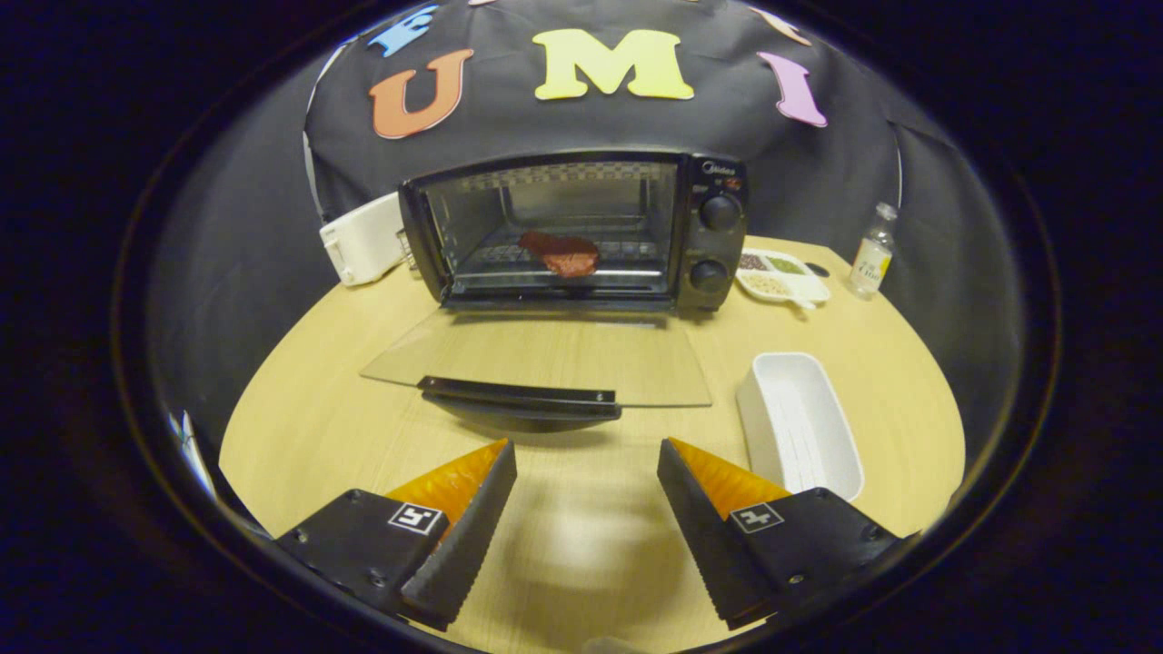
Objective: Open the toaster oven, put the food inside, and close the toaster oven door.
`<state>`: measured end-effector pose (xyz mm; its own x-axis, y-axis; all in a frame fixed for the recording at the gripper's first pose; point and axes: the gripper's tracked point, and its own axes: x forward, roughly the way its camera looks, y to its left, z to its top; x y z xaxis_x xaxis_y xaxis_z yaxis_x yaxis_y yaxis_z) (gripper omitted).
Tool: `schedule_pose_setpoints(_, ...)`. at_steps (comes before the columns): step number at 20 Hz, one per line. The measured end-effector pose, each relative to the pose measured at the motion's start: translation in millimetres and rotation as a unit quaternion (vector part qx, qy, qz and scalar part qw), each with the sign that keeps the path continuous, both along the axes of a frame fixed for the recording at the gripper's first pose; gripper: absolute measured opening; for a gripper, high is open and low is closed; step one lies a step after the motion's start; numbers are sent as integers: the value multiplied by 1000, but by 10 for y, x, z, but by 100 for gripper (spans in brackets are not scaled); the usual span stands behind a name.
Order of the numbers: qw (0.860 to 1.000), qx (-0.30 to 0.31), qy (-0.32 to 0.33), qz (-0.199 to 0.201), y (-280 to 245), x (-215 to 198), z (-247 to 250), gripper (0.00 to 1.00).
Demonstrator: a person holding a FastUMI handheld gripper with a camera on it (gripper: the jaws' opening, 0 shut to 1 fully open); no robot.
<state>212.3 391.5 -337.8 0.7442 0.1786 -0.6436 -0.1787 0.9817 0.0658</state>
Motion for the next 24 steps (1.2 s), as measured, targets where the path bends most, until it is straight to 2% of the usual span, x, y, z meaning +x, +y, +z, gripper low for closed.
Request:
schedule_pose_setpoints(11,1000,1,14,9,352,232,-279,100)
schedule_pose_setpoints(24,1000,-5,-12,18,399,397,199,100)
